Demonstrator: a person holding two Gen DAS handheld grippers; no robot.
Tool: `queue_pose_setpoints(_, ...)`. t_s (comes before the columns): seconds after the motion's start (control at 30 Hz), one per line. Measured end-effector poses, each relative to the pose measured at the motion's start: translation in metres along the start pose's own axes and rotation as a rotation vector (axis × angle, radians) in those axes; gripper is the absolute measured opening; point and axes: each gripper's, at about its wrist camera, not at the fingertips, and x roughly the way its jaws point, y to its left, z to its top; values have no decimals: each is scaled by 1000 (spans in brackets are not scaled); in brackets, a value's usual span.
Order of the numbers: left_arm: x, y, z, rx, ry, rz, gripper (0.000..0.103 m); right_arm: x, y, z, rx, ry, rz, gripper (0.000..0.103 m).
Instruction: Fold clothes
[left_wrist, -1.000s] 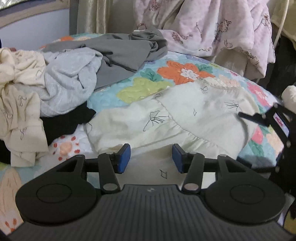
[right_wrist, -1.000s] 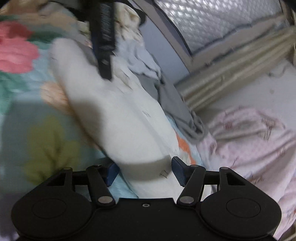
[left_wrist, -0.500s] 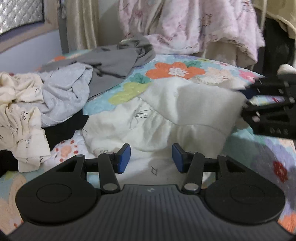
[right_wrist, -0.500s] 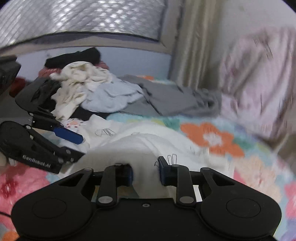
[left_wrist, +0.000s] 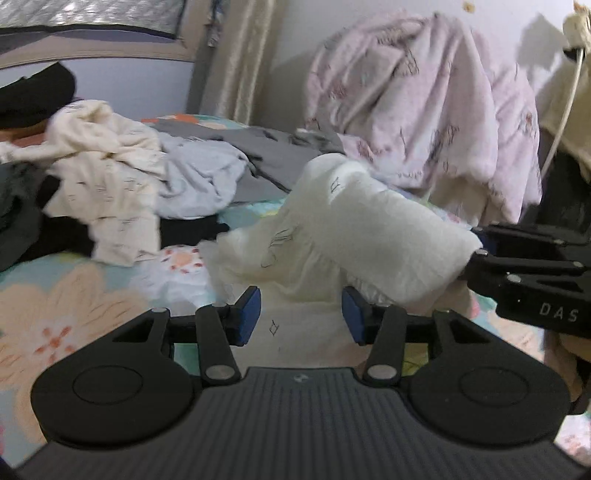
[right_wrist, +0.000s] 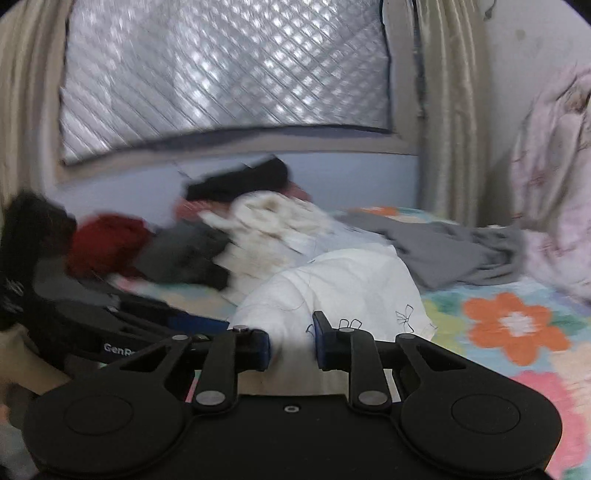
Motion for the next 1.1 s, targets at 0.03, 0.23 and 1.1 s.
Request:
queue_pose_setpoints(0.03,-14,1,3,-18,-3,-4,47,-4,-1,3,48,-11,51,27)
queue_pose_setpoints(0.23,-98,-2,23,-150,-78,-37,51,-2,-51,-18,723,-21,562,27)
queue_pose_setpoints(1.1,21,-47,-21,-78,391,-35,61,-7,-115,-67,685,287,-16,50)
